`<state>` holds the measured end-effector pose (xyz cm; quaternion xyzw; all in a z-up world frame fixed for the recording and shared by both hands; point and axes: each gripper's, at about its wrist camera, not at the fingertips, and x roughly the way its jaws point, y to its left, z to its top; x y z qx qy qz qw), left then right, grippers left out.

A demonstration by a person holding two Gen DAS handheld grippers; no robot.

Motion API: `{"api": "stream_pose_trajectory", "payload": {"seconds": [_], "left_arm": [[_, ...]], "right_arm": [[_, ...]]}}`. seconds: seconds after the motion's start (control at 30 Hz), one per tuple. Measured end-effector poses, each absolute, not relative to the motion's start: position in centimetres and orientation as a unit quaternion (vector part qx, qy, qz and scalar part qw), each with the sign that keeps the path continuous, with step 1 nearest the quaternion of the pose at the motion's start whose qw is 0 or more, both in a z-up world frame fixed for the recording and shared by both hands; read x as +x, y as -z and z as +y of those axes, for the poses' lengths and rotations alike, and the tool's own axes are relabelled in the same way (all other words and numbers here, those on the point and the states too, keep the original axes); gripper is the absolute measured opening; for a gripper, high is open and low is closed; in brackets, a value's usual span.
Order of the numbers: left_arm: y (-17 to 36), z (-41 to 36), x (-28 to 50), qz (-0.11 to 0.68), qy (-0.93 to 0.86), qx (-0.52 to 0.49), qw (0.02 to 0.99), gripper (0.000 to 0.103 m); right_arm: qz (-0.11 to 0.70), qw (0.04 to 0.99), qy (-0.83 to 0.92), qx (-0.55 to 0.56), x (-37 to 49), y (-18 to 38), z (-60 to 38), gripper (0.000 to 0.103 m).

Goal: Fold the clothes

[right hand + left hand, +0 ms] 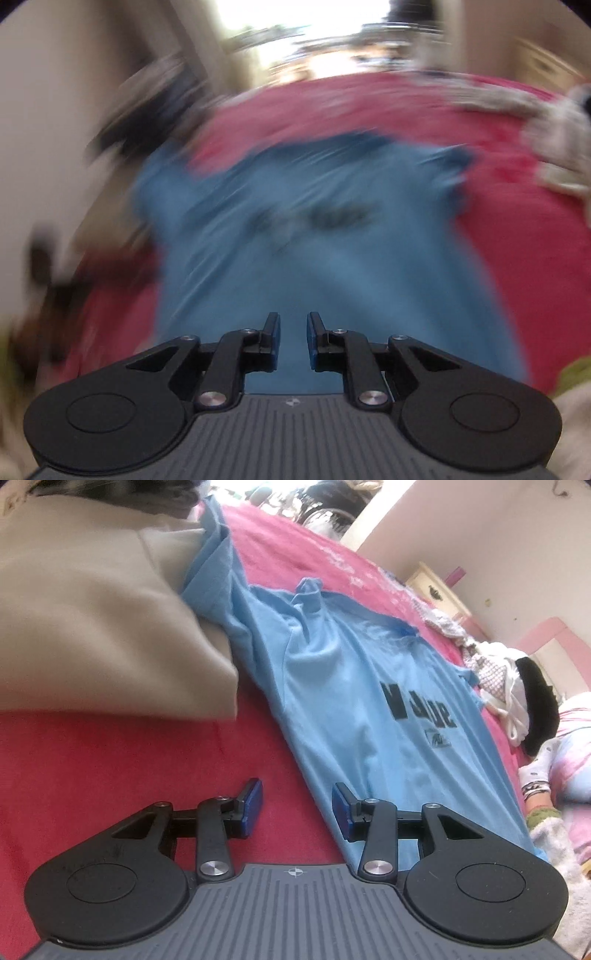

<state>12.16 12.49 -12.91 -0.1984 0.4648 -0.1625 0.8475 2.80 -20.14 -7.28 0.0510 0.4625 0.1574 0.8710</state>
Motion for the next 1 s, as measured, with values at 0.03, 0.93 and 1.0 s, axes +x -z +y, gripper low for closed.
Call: {"api": "stream_pose_trajectory", "payload": {"seconds": [0.03,0.93,1.0], "left_arm": [[12.6,12.7,11.6,0.469,0.158,-0.204,0.845,0.044],[12.1,8.7,5.0,0.536,0.168,-0.18,0.807,0.052],[11.9,8.3,4.7,0.536,0.173,-0.172,0.808,0.052]], "right_arm": [[0.464,0.867,-0.181,0.026,1.0,8.0,-17.9,0.02],[0.472,0.808,-0.122,0.332,-7.7,15.6,-22.8,0.008],[0.488,0.779,-0.076,0.386,-7.7,17.2,-24.6,0.012]]}}
